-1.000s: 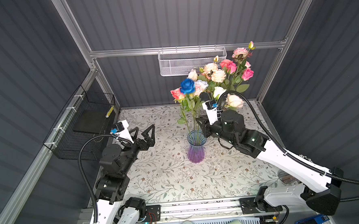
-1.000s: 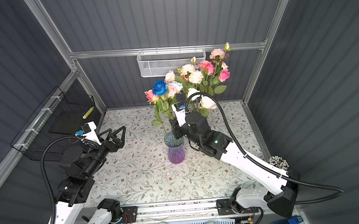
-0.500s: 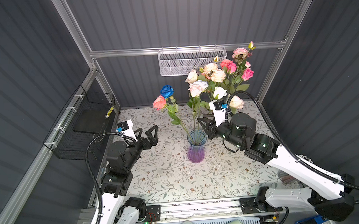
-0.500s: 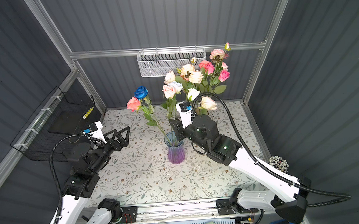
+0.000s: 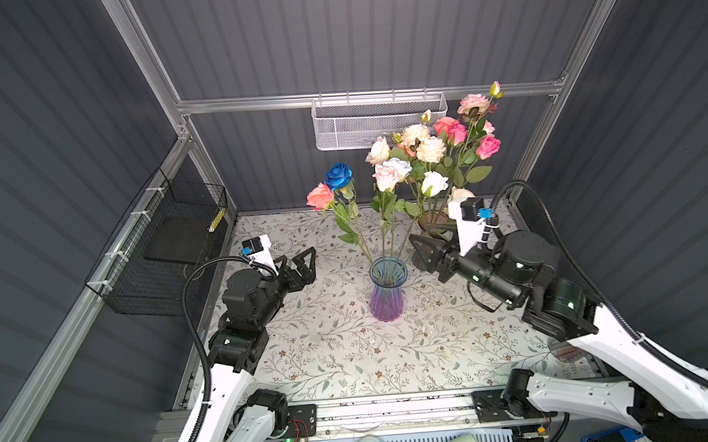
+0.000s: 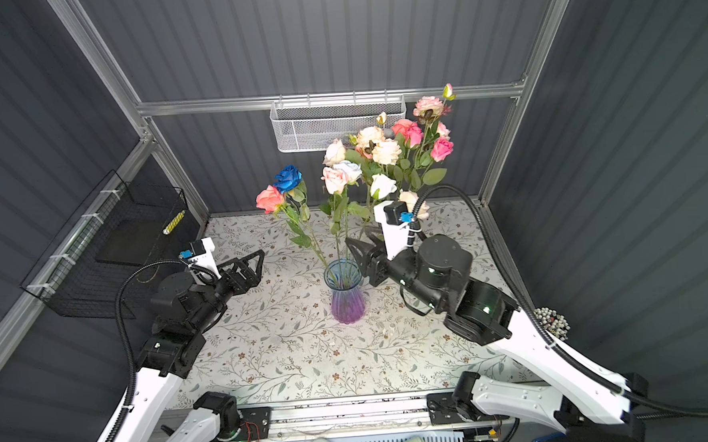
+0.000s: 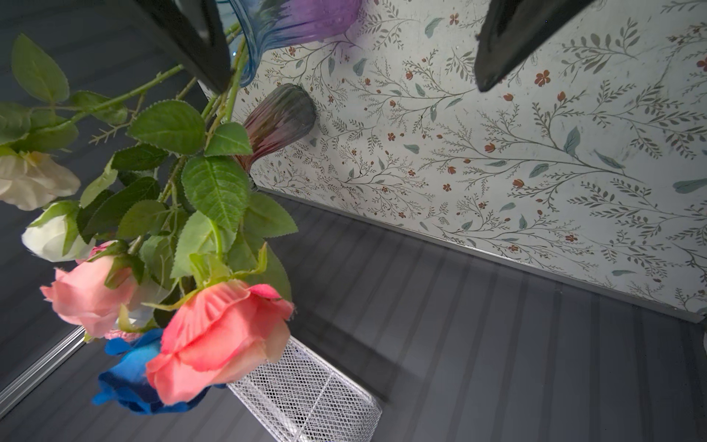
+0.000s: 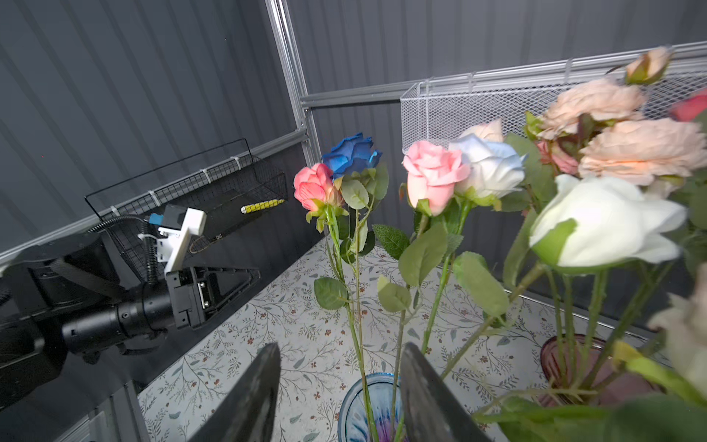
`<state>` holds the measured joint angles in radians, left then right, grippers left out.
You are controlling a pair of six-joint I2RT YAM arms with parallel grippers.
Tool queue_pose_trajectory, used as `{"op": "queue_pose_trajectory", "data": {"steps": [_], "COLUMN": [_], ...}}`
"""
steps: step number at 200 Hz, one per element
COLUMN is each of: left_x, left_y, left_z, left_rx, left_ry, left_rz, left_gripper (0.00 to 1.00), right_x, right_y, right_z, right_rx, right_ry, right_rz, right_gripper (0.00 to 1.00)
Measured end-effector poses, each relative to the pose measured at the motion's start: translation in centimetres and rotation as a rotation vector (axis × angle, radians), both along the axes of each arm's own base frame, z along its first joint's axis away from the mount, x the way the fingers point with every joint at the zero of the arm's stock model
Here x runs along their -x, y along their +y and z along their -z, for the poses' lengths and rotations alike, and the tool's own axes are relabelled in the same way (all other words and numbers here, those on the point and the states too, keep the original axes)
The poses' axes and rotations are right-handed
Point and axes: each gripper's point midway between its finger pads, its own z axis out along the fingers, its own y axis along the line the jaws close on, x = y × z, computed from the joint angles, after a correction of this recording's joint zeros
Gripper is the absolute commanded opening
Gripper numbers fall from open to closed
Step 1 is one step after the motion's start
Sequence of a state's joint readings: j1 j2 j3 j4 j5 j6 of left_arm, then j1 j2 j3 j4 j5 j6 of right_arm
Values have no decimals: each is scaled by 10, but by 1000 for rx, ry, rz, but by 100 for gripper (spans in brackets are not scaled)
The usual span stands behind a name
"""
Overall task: Arrange the flowers into the vase
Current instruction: 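Open the right gripper and withdraw it from the vase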
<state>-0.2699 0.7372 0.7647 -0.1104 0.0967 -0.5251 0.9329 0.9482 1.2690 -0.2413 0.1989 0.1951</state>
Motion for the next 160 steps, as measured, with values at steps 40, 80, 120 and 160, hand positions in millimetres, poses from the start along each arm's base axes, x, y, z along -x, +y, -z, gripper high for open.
{"op": "queue_pose_trajectory", "data": {"steps": [40,80,120,160], "left_x": [0,3,-3,-17], "left_y": [-2,-8,-20,-36], "left_z": [20,64,110,118], "left_rx": [4,52,88,95], "left_ry": [48,163,312,396], "left_rz": [12,30,63,127], "left_gripper": [99,99,94,91], "right_x": [12,20,18,9], "right_y": [-33,-69,-81,-57], "right_z": [13,61,118,164], "right_rx": [17,56,43,40], "right_ry": [36,153,338,547], "right_rz": [63,152,207,179], "right_gripper": [58,65,69,67]}}
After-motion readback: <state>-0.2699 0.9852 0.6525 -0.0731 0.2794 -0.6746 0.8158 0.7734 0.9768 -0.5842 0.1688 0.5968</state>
